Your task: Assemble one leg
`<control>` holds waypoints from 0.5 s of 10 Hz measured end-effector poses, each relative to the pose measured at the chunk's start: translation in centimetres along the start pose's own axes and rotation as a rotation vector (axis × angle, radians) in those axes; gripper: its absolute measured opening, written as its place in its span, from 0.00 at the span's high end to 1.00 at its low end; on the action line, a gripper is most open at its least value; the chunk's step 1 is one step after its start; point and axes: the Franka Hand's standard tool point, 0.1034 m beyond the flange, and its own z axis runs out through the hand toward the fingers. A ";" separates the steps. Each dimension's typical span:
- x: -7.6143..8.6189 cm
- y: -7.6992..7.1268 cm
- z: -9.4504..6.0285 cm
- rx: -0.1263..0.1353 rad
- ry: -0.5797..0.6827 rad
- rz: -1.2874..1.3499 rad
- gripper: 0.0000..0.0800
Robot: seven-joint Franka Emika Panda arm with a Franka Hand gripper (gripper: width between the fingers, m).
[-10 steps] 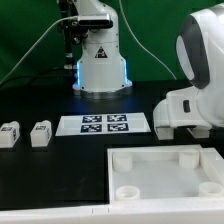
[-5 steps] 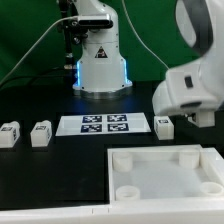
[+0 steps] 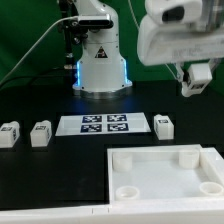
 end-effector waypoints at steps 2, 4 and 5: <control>-0.4 -0.1 0.7 0.009 0.177 -0.013 0.64; 0.1 -0.3 0.5 0.032 0.357 -0.010 0.64; -0.2 -0.4 0.8 0.039 0.408 -0.016 0.64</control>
Offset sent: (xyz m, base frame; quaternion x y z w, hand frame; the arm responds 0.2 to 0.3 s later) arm 0.0000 0.0000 0.0000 0.0000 0.2667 0.0000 0.9638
